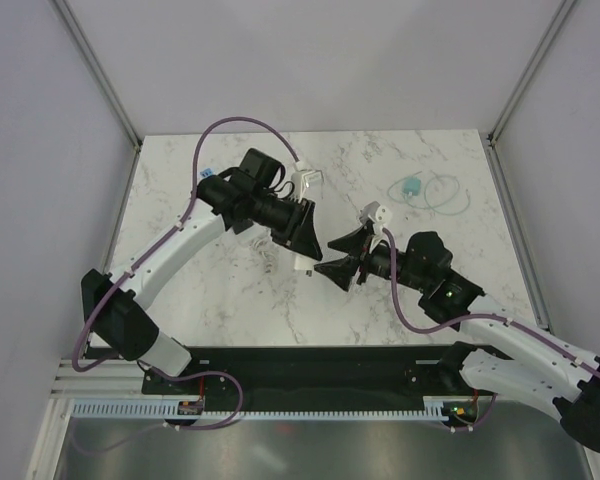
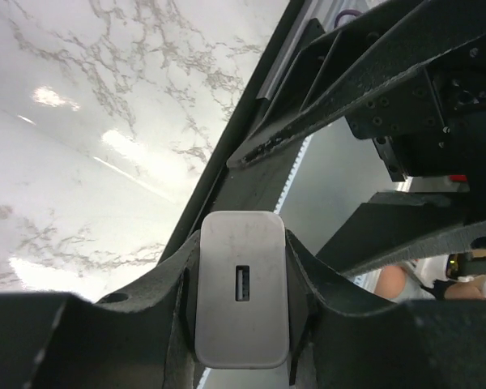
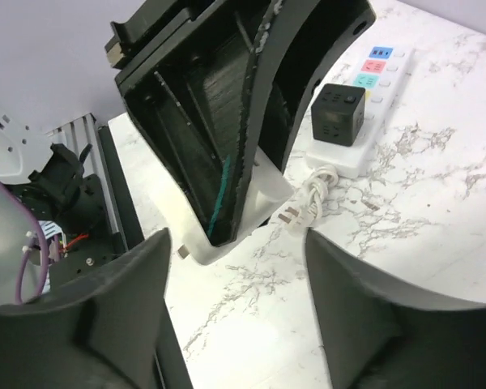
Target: Insert the plug
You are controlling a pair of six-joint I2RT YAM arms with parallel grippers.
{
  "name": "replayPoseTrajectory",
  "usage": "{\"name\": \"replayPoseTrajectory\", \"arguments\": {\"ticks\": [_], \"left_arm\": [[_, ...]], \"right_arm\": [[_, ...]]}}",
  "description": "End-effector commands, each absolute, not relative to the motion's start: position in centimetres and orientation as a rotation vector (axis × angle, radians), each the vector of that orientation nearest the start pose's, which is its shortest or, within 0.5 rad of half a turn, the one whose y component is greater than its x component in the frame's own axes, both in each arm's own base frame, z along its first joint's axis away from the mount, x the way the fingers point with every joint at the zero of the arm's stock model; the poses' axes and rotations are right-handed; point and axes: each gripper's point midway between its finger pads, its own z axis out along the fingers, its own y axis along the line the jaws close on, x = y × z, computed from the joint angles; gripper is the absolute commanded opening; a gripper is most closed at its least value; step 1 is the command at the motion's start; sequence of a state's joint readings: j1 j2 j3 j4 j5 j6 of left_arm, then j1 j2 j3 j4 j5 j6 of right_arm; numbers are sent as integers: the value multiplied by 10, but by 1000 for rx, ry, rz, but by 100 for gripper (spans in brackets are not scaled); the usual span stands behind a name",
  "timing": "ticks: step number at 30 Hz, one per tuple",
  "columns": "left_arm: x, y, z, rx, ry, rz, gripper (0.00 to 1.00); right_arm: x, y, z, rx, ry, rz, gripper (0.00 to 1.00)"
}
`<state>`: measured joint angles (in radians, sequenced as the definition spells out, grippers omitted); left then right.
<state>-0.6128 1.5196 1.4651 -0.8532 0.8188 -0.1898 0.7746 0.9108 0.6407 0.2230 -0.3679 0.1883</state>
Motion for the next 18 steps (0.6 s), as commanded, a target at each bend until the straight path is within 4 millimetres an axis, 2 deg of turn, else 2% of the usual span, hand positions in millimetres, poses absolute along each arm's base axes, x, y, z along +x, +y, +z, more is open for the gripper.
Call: {"name": "replayPoseTrajectory", "arguments": {"ticks": [1, 3, 4, 8, 10, 12, 14, 15, 17, 18], "left_arm": [[220, -294, 268, 983, 2294, -1161, 2], [237, -282, 271, 992, 2278, -1021, 2], [252, -273, 266, 981, 2276, -894, 2], [299, -246, 284, 918, 2198, -620, 2], [330, -228, 294, 852, 2147, -449, 2], [354, -219, 314, 819, 2052, -443, 2], [368, -215, 325, 812, 1976, -479, 2], [375, -206, 332, 824, 1919, -491, 2], [399, -198, 340, 815, 1805, -441, 2], [407, -189, 342, 866, 1741, -393, 2]], "right_arm": [[195, 287, 293, -751, 1428, 1034, 79], [189, 282, 300, -736, 1407, 1044, 84], [187, 278, 307, -722, 1392, 1041, 85], [186, 267, 317, -671, 1377, 1017, 88], [187, 262, 318, -642, 1384, 1007, 90], [188, 260, 315, -627, 1395, 1003, 93], [187, 258, 315, -606, 1395, 1011, 94], [187, 259, 311, -604, 1403, 1016, 95], [186, 258, 307, -595, 1407, 1025, 96], [187, 259, 307, -590, 1401, 1030, 97]]}}
